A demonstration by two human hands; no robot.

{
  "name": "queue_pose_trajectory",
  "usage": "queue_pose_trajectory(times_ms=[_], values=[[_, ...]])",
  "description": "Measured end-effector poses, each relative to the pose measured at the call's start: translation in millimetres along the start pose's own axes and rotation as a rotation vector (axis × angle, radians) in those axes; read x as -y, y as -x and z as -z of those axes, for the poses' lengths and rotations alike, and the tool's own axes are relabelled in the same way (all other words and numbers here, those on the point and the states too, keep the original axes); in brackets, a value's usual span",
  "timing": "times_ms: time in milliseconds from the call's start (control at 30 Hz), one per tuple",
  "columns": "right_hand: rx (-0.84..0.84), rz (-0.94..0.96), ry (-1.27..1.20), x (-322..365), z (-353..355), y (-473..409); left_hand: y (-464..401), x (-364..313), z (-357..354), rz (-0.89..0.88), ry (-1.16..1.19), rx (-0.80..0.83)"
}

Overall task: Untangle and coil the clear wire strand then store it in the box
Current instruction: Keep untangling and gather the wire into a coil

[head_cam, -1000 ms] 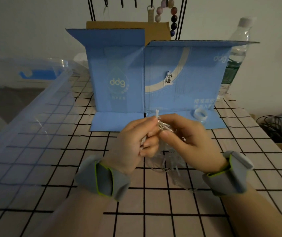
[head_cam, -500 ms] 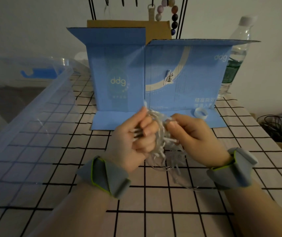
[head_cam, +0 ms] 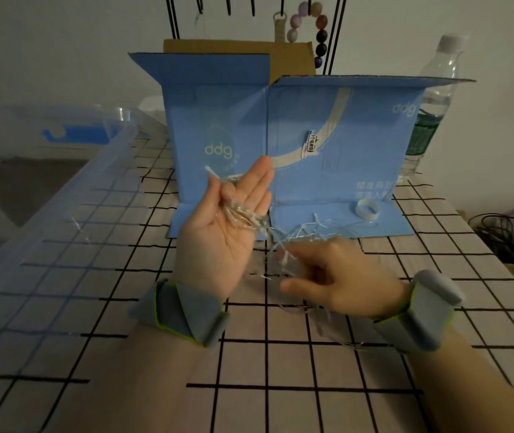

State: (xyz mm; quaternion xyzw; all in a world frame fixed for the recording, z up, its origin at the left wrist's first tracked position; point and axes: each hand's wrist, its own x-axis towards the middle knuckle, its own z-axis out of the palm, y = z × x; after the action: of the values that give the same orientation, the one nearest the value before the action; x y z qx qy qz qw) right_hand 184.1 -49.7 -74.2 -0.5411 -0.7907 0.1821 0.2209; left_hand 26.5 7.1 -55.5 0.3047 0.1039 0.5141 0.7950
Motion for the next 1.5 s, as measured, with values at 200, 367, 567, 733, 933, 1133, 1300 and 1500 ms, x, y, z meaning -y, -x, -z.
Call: queue_pose_trajectory(times_ms=[200, 367, 567, 733, 933, 1133, 1300, 1500], values=[[-0.005, 0.196, 0.140, 11.6, -0.2, 1.2, 2.8, 20.6, -0.9, 0.005, -0.352, -0.058], [-0.214, 0.251, 0.062, 7.7, 5.9, 1.6, 8.8, 29.9, 2.9, -0.103, -1.017, 0.014], [-0.397, 0.249, -0.152, 6.7, 14.3, 4.2, 13.7, 26.5, -0.6, -0.196, -1.276, 0.095], [-0.470, 0.188, -0.223, 4.4, 12.2, 0.7, 15.8, 21.8, -7.1, 0.063, -1.017, 0.151], [-0.427, 0.045, -0.528, 2.2, 7.4, -2.1, 17.5, 20.0, -10.5, 0.189, -0.780, 0.184], [-0.254, 0.044, -0.523, 1.0, 2.8, -3.1, 12.9, 15.9, -8.9, 0.297, -0.460, 0.154], [-0.293, 0.009, -0.473, 0.4, 1.2, -3.6, 10.2, 15.2, -7.5, 0.330, -0.256, 0.126], [-0.298, -0.056, -0.699, -2.9, 6.5, -1.7, 9.6, 11.7, -12.7, 0.224, -0.174, -0.038]])
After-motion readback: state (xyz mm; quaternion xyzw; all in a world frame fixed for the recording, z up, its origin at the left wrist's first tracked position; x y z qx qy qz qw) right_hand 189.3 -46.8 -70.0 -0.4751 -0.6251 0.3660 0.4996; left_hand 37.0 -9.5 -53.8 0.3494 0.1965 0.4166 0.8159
